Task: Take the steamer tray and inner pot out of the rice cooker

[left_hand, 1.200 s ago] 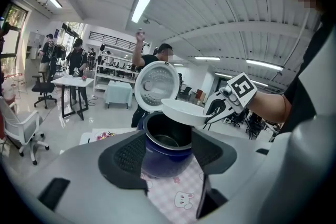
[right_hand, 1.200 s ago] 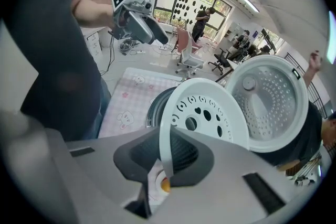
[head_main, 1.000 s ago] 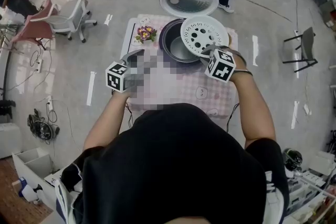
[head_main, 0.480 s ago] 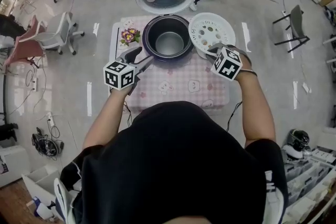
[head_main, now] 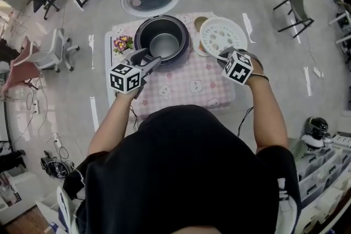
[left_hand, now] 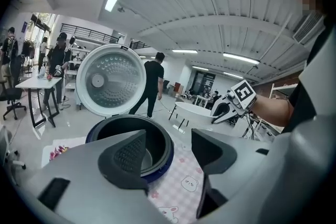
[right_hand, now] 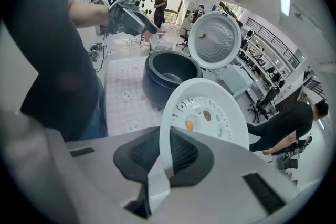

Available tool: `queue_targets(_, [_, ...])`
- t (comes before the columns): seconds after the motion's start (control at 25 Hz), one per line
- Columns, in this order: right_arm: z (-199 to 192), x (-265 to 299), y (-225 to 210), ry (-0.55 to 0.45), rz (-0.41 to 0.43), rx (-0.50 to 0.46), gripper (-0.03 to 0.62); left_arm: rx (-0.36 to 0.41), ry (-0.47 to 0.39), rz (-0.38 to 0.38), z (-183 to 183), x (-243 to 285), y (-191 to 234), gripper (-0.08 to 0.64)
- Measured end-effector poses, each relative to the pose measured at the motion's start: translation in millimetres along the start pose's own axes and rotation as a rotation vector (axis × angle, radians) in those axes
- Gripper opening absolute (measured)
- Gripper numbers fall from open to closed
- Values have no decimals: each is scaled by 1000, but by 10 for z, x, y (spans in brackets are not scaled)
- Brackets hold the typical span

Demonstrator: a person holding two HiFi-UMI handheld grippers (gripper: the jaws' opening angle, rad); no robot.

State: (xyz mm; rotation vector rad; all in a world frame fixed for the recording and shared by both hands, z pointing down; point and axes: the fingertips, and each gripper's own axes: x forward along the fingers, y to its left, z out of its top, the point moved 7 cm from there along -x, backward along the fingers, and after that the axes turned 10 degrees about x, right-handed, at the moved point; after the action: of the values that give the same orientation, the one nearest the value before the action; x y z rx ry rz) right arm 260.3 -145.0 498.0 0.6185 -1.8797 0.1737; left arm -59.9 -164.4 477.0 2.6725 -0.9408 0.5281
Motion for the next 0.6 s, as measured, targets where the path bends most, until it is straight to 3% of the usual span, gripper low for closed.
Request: queue_targets(0.6, [-491, 337, 264, 64, 52, 108, 38, 35, 35, -61, 51, 192, -54, 288])
